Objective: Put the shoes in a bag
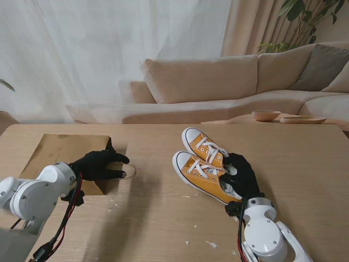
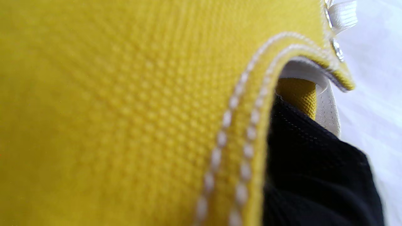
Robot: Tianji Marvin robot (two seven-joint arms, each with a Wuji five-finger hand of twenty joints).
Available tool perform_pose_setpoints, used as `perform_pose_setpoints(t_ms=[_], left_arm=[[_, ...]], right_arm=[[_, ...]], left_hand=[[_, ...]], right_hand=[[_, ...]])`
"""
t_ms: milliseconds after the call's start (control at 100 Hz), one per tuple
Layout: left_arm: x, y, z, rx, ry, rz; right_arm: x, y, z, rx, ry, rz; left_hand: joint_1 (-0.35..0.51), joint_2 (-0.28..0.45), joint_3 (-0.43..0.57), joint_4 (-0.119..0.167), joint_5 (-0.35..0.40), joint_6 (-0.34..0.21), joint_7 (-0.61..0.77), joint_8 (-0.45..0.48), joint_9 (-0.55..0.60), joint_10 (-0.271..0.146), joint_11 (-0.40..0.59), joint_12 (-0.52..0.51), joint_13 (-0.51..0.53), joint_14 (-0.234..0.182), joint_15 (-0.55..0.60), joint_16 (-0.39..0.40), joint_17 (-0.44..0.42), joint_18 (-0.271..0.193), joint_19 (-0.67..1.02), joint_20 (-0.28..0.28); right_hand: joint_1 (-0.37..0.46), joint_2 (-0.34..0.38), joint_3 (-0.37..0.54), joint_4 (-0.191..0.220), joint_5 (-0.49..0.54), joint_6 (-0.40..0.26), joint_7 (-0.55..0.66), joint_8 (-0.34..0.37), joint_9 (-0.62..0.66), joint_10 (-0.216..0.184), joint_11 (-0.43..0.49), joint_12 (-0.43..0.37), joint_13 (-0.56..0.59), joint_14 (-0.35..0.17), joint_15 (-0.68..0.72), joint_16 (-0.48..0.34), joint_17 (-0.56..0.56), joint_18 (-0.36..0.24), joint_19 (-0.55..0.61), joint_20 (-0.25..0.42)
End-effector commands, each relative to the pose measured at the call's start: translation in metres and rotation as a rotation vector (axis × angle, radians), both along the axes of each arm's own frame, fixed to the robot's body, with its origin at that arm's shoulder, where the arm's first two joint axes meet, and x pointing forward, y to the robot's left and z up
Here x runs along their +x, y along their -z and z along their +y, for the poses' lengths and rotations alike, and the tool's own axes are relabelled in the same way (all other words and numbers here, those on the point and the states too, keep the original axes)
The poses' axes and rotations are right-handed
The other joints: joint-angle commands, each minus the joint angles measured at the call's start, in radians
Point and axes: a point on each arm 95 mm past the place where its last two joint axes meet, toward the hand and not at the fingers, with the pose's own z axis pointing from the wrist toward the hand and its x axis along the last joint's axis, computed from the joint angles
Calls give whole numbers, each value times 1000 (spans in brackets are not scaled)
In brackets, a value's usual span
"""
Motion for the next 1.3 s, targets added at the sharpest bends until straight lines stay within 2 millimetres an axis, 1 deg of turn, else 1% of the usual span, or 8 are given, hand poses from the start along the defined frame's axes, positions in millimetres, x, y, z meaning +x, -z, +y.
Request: perform_pose_setpoints(t_ms=[0,140,420,650,990,1140,1200,1290], left_arm=[[-2,1,-7,15,40,4],[-3,6,-14,18,53,23],[3,5,-12,286,160,-121],[23,15,-13,399,162,-237],[62,39,-30,442,57,-244],[68,46,-35,450,6,-239],[68,49,-35,459,-2,-231],[66,50,-36,465,-14,-209]], right_arm=[[1,-11,6,28,-11,-33],[1,-11,5,33,-11,-33],[1,-11,5,37,-12,-36],[1,-11,6,38,-15,-35],[1,-11,7,43,-18,-32],[1,-11,6,44,-16,-32],[1,-11,6,46,-14,-31],[1,-11,6,48,-14,-30]], left_hand=[[-14,39,-29,5,40,31,-9,-9,44,47,28,26,54,48,17,57,29,62,38,68],[18,19,-3,11,49,26,-21,-7,25,28,36,43,8,-2,-3,65,5,14,22,84],[-9,-103,202,-7,-125,-82,11,32,-243,-131,93,127,-211,-197,-27,74,-111,-176,-10,41],[-40,-152,274,-18,-201,-141,32,40,-277,-165,55,226,-282,-236,55,208,-134,-216,-5,36],[-14,-153,313,-15,-178,-123,66,44,-269,-161,48,229,-295,-226,136,149,-129,-208,-1,38],[7,-179,362,-17,-22,74,379,241,-256,-133,171,250,-288,-205,218,137,-108,-186,6,54],[74,-237,307,-83,-8,129,609,428,-230,-121,216,251,-281,-195,256,131,-98,-175,9,58],[105,-276,284,-83,-2,233,899,590,-189,-105,274,270,-273,-179,331,123,-80,-155,15,68]], right_hand=[[41,217,58,42,55,-165,94,67,35,-34,96,40,-3,-13,-10,-4,0,3,16,29],[41,217,59,42,55,-165,93,67,34,-34,95,40,-3,-13,-10,-4,0,2,16,29],[41,217,59,42,57,-164,94,68,35,-34,96,40,-3,-12,-10,-4,1,3,17,30],[41,217,59,42,57,-165,92,69,34,-33,95,40,-3,-13,-11,-4,2,1,17,31],[42,218,60,43,58,-164,92,70,34,-33,95,40,-2,-13,-11,-4,2,2,18,32],[43,217,60,43,59,-163,93,71,35,-32,96,40,-3,-12,-10,-3,3,1,18,33],[42,217,60,43,59,-163,93,71,35,-33,95,40,-3,-12,-10,-4,3,2,18,33],[43,217,61,43,60,-162,93,72,35,-33,96,40,-3,-12,-10,-4,3,2,18,33]])
